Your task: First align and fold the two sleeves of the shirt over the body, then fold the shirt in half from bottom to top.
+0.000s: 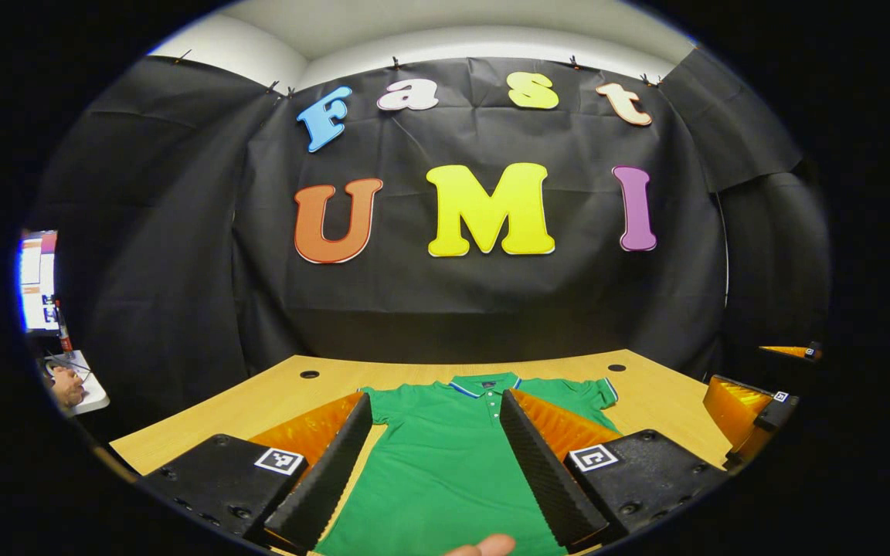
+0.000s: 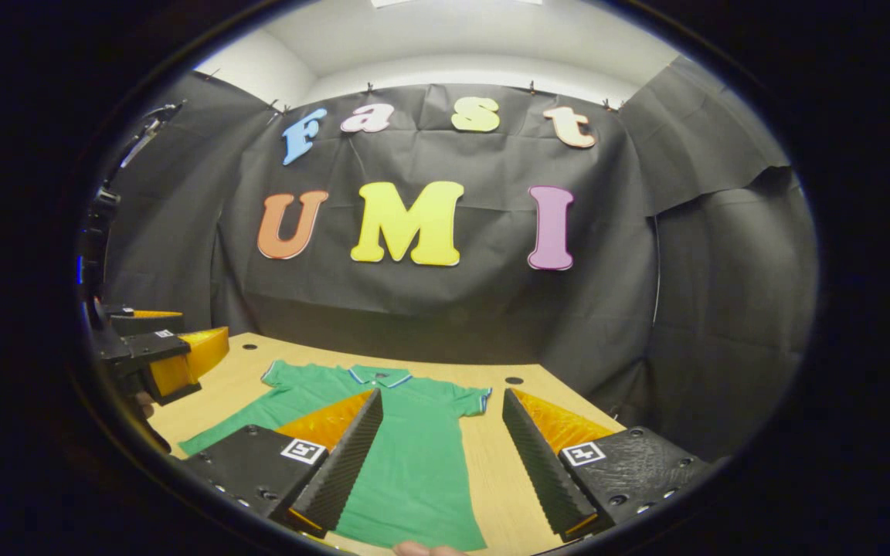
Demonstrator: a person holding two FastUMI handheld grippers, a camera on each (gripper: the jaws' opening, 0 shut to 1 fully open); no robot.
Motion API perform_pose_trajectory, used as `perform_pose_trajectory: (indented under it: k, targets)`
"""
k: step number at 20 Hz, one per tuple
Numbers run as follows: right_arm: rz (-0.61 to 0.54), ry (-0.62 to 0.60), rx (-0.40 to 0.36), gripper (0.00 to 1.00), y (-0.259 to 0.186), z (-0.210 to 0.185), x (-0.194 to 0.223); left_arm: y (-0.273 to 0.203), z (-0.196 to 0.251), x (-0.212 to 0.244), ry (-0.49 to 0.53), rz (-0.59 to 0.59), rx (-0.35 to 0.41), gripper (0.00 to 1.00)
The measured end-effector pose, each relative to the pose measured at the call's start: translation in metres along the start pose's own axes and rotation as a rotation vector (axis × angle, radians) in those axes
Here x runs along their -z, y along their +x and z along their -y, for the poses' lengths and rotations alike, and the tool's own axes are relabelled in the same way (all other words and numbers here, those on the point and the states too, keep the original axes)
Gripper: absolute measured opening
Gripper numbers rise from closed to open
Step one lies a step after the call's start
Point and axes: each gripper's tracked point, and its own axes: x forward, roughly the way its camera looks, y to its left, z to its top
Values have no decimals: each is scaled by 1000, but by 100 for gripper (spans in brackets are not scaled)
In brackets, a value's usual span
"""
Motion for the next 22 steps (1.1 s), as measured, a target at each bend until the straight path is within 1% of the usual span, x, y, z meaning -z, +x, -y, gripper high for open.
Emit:
perform_pose_trajectory:
  k: [5, 6, 9, 10, 11, 13, 14, 15, 16, 17, 20, 22]
  targets:
    - [-23, -17, 4, 95, 3, 1, 9, -6, 13, 9, 9, -16, 20, 100]
    - [-29, -20, 4, 97, 4, 1, 11, -4, 12, 9, 19, -15, 16, 100]
    - [-33, -33, 0, 95, 8, -3, 13, -1, 6, 7, 43, -8, 0, 100]
    - [-30, -45, -10, 96, 12, -5, 13, 0, 4, 9, 38, -10, -4, 100]
    - [-32, -60, -13, 93, 16, -5, 11, 3, 3, 10, 30, -15, -2, 100]
    - [-27, -81, -5, 95, 28, -1, 6, 5, 0, 14, 17, -31, -8, 100]
    - [-22, -81, -2, 96, 36, 1, 2, 6, -3, 14, 14, -33, -17, 100]
    - [-17, -79, -5, 95, 47, 2, -4, 7, -8, 13, 9, -33, -34, 100]
    - [-17, -79, -8, 97, 59, 4, -6, 8, -11, 13, 6, -33, -48, 100]
    - [-20, -74, -2, 95, 73, 9, -9, 9, -13, 13, -2, -34, -59, 100]
    - [-45, -27, 15, 95, 119, 25, -14, 13, -9, 15, -31, -42, -41, 100]
    - [-74, 16, 30, 95, 153, 35, -9, 14, -8, 15, -42, -41, -35, 100]
